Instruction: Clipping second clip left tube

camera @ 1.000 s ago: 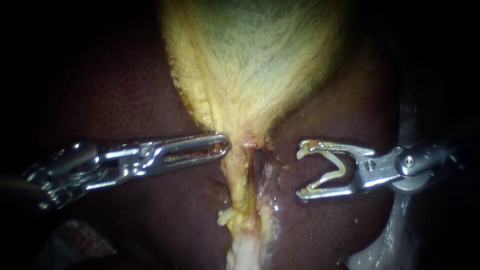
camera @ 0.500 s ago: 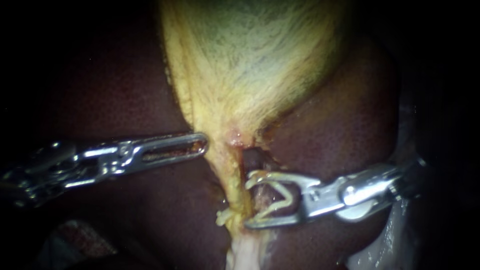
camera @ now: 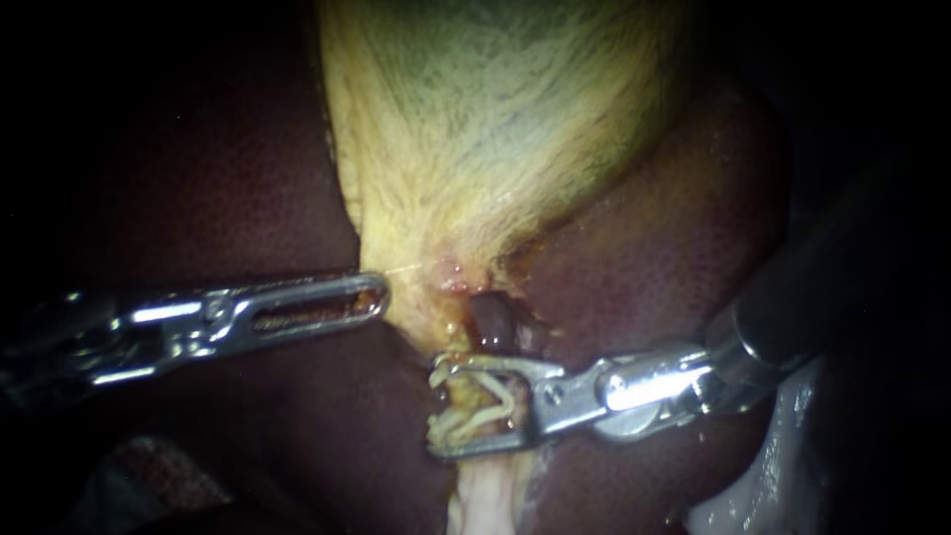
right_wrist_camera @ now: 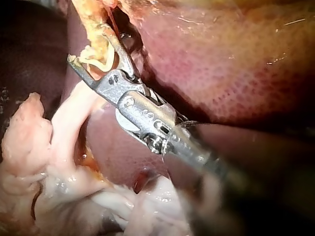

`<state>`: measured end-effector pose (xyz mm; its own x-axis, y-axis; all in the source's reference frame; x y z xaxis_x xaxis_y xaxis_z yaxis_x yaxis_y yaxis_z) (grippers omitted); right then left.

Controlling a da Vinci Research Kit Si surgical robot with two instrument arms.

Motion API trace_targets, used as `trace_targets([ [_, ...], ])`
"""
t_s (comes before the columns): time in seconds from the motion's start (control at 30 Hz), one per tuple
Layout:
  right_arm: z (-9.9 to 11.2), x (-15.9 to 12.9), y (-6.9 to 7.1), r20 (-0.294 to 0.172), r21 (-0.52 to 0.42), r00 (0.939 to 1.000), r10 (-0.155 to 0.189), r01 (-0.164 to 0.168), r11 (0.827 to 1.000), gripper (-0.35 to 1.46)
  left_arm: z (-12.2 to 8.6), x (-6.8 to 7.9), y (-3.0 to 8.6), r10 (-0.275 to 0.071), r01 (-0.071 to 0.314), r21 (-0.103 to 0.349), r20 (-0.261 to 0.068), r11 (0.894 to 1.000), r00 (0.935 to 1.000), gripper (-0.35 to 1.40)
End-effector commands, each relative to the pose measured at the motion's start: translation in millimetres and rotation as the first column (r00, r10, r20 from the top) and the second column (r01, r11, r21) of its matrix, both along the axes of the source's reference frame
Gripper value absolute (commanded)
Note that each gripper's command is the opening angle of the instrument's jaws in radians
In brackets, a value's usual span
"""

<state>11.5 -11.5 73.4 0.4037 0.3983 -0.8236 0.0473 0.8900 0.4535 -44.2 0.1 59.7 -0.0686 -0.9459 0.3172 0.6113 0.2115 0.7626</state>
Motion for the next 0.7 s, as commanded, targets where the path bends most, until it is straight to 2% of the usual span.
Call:
trace_targets([
  [0.03,0.0,-0.3,0.2,0.007,-0.003,1.0000,0.003,-0.002,1.000,0.60,-0.2,0.0,-0.1,0.002,-0.002,0.000,0.000,1.000,1.0000,-0.33],
  [0.2,0.1,-1.2,0.6,0.013,-0.005,0.9999,0.009,-0.009,1.000,0.60,-0.8,-0.1,-0.4,0.004,-0.004,0.002,0.002,1.000,1.0000,-0.33],
  [0.33,0.1,-0.5,0.5,0.017,-0.006,0.9998,0.010,-0.010,1.000,0.60,-1.0,-0.7,-0.4,0.005,-0.005,0.003,0.004,1.000,1.0000,-0.33],
  [0.53,0.6,1.7,-0.6,0.028,-0.016,0.9995,0.015,-0.015,1.000,0.59,-0.7,-2.1,0.1,0.005,-0.005,0.004,0.013,1.000,0.9999,-0.33],
  [0.7,0.8,2.9,-1.5,0.023,-0.015,0.9997,0.003,-0.003,1.000,0.59,-0.2,-2.9,0.5,0.007,-0.007,0.006,0.016,1.000,0.9998,-0.33],
])
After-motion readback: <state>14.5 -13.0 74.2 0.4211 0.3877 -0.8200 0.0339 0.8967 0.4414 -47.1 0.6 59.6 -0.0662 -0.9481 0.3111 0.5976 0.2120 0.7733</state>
